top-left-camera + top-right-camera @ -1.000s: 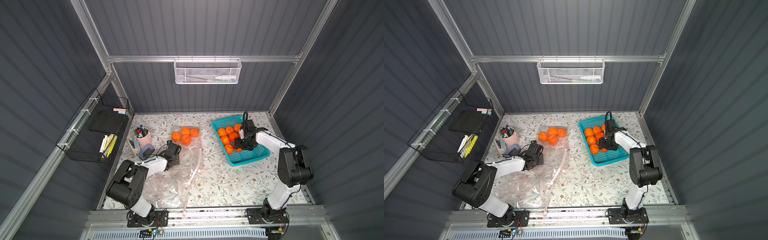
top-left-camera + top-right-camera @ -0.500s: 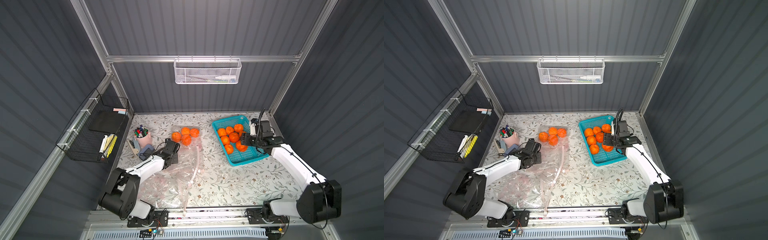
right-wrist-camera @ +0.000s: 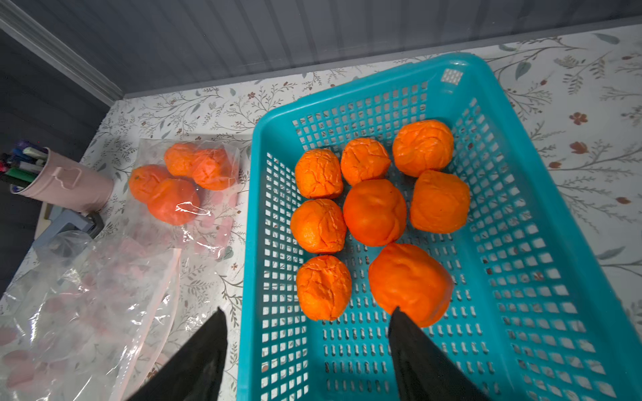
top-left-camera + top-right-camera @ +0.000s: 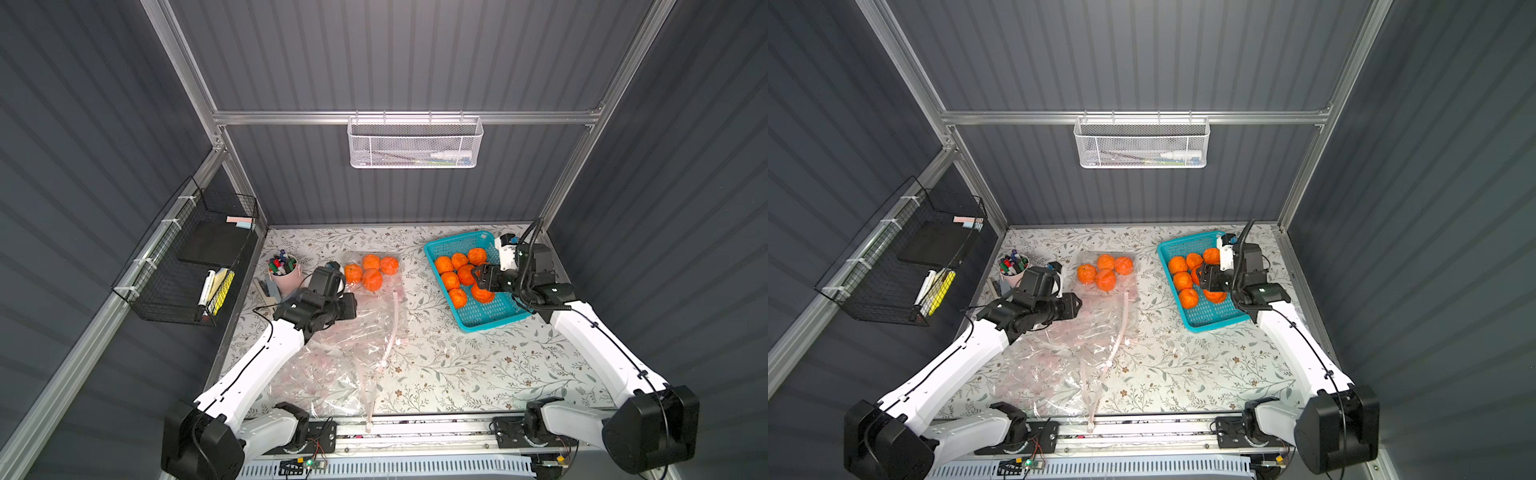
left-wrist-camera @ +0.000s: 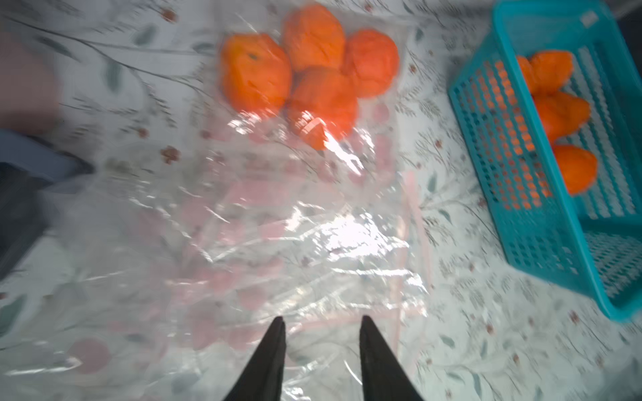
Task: Open the zip-top bag and take out the orange
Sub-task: Move the zipper food storage bag to the center of the board.
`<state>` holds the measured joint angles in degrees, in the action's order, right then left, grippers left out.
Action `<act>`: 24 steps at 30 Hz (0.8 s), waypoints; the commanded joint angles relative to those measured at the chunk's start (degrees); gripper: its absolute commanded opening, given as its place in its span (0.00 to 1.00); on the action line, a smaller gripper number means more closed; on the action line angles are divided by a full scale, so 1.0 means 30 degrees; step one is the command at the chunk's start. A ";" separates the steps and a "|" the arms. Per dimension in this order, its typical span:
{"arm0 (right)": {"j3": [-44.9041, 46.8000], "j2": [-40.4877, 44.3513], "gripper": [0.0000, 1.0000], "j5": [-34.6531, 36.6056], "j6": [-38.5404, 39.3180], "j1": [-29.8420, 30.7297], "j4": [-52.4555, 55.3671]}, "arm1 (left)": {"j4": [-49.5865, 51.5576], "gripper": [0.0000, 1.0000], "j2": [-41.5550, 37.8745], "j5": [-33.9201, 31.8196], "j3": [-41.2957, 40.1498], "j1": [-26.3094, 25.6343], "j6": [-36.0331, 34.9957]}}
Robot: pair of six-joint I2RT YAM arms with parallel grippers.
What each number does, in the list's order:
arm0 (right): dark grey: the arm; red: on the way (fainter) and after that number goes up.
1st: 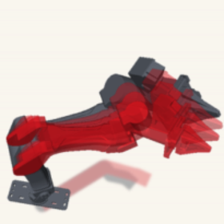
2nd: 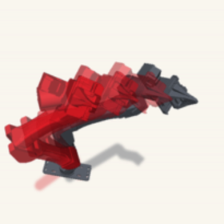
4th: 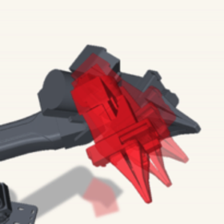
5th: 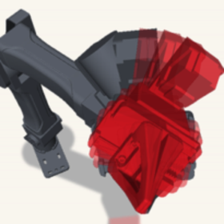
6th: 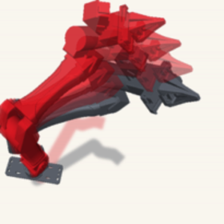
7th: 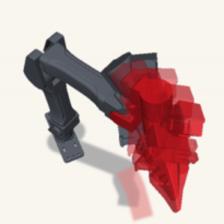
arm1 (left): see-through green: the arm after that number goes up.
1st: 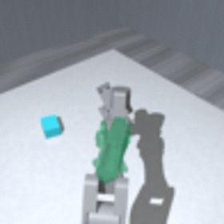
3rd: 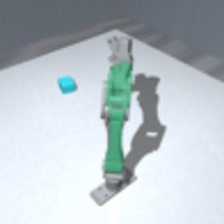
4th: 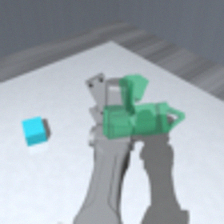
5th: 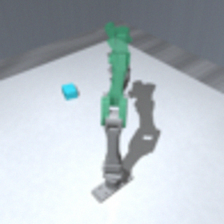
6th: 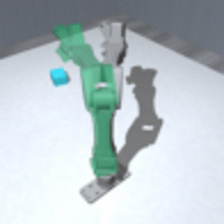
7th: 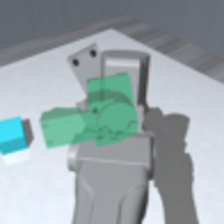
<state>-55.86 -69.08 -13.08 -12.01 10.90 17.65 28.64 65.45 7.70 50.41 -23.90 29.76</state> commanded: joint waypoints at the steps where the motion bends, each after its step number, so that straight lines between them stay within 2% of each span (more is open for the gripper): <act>1: 0.0482 0.0728 0.75 -0.1078 -0.0068 0.0235 -0.0787 | -0.3503 0.43 -0.0289 0.6308 -0.1703 -0.2376 0.0481; 5: 0.0389 0.0643 0.75 -0.1116 -0.0043 0.0281 -0.0349 | -0.5182 0.48 0.2202 0.4608 -0.1753 -0.6849 0.0628; 8: 0.0599 0.0643 0.75 -0.1213 -0.0069 0.0285 -0.0376 | -0.6558 0.49 0.4365 0.3141 -0.1757 -0.8192 0.0823; 12: 0.0688 0.0782 0.75 -0.1341 -0.0098 0.0294 -0.0182 | -0.6112 0.47 0.6749 0.0979 -0.1564 -0.8207 0.0756; 15: 0.0791 0.1007 0.74 -0.1469 -0.0106 0.0294 -0.0028 | -0.4991 0.45 0.7290 -0.1181 -0.1669 -0.8151 0.1650; 18: 0.1003 0.1348 0.73 -0.2347 -0.0307 0.0421 -0.0058 | -0.3637 0.44 0.6459 -0.3511 -0.2488 -0.7045 0.2457; 20: 0.1185 0.1633 0.72 -0.2801 -0.0808 0.0733 -0.0129 | -0.3741 0.44 0.5258 -0.3358 -0.3717 -0.5620 0.2689; 24: 0.0925 0.1844 0.69 -0.3838 -0.2015 0.2483 0.0876 | -0.3200 0.47 0.2976 -0.4277 -0.4529 -0.4347 0.2790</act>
<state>-52.88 -64.40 -20.64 -15.00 15.00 17.96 16.14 78.41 -0.82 37.47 -38.06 36.64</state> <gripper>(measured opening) 0.697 0.467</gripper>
